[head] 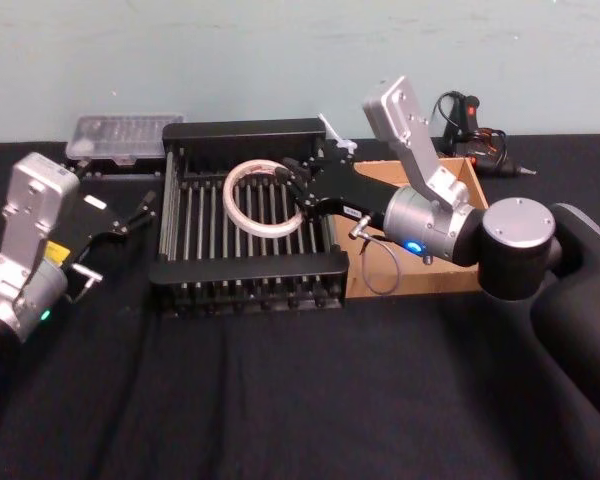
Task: Pick up the white tape and place it into the black box , Pick up the silver tape and place it into the brown box.
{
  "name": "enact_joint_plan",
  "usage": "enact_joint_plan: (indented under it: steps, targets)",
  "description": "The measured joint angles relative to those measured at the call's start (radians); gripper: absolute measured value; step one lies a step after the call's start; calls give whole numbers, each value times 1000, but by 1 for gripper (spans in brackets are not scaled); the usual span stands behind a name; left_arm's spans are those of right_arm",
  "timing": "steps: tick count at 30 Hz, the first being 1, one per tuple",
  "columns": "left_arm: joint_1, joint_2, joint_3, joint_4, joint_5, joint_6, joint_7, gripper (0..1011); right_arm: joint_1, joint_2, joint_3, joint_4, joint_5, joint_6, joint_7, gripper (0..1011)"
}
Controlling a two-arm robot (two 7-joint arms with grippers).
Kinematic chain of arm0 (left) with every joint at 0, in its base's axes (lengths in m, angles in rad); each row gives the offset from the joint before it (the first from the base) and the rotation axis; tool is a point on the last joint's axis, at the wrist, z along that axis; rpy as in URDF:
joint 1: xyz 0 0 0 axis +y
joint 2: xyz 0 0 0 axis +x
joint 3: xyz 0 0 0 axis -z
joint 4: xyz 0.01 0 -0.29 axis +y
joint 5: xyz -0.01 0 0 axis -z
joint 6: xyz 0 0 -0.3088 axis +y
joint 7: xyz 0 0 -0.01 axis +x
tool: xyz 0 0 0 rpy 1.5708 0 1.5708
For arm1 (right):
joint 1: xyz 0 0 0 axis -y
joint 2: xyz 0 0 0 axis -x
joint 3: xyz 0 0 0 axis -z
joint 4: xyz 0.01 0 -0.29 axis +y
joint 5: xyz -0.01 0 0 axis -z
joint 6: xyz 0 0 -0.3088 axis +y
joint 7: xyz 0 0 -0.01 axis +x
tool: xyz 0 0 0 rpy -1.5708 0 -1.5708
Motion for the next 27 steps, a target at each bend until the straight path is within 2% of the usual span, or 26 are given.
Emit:
enact_joint_plan:
  steps: [10, 23, 27]
  targets:
    - [0, 0, 0, 0, 0, 0, 0, 1001, 61, -43, 3, 104, -14, -29, 15, 104]
    - [0, 0, 0, 0, 0, 0, 0, 1001, 97, -70, 13, 172, -27, -38, 22, 104]
    - [0, 0, 0, 0, 0, 0, 0, 1001, 96, -69, 13, 171, -27, -38, 22, 104]
